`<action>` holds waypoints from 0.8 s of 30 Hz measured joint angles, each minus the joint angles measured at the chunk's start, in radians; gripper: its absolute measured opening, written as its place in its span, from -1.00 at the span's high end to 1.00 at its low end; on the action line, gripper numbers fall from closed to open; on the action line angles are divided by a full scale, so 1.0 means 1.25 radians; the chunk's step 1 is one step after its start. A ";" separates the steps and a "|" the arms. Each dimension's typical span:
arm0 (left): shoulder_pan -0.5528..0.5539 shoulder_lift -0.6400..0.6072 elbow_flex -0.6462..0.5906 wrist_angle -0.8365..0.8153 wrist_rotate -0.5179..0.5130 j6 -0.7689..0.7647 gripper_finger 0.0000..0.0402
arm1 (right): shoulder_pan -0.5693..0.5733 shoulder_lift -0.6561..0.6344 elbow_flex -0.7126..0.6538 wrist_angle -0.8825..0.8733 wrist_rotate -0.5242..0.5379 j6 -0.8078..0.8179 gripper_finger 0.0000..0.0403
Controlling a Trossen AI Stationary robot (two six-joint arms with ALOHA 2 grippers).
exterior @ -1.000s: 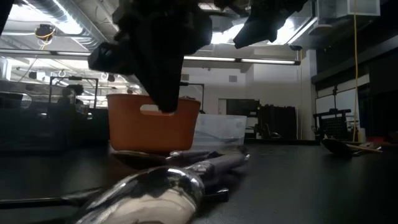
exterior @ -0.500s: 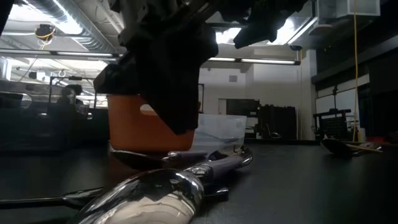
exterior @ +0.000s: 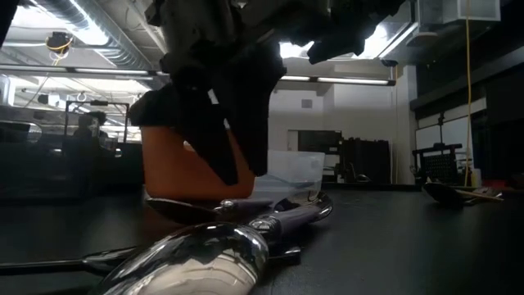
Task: Sort silverware by color (type)
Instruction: Put the purple spoon into the orange bin
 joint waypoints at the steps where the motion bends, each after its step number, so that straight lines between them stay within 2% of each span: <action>1: 0.000 0.005 0.000 -0.003 0.001 0.000 0.36 | 0.000 0.000 0.000 0.000 0.000 0.000 0.45; 5: 0.000 0.023 0.000 -0.002 0.023 -0.006 0.36 | 0.000 0.000 0.000 0.001 0.000 0.000 0.45; 24: 0.018 0.032 -0.002 -0.008 0.028 -0.024 0.36 | 0.000 0.000 0.000 0.001 0.000 0.000 0.45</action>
